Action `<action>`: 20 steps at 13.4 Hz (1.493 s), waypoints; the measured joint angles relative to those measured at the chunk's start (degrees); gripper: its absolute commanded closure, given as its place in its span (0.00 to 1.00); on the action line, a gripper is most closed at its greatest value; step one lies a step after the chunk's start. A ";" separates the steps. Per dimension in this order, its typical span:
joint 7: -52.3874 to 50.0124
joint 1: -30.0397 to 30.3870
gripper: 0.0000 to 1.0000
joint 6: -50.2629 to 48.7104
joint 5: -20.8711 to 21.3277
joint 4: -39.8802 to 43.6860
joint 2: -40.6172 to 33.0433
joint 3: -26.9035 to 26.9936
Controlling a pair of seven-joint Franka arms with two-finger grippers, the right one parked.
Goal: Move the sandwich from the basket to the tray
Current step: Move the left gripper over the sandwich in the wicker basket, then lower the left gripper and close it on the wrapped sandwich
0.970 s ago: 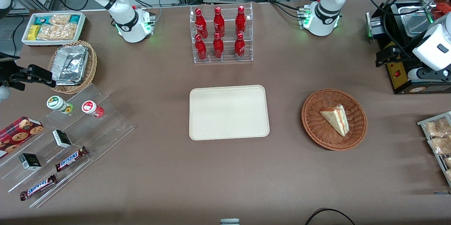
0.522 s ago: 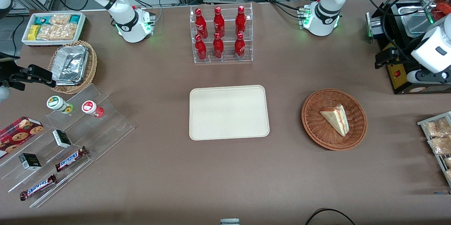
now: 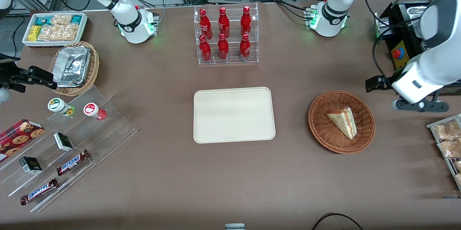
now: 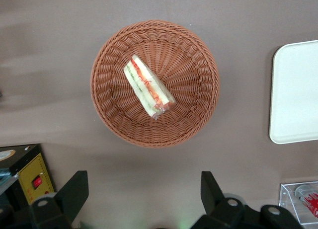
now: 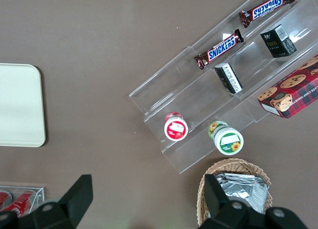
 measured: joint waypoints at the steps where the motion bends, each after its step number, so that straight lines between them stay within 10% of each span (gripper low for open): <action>1: 0.00 -0.07 0.00 1.31 0.01 -0.40 1.15 -0.01; 7: -1.30 -0.37 0.00 12.38 0.02 -5.20 5.19 -0.02; 15: -34.05 -1.83 0.00 23.10 0.10 -12.92 7.06 -0.03; 20: -37.41 -1.80 0.00 34.20 2.51 -21.30 6.92 0.12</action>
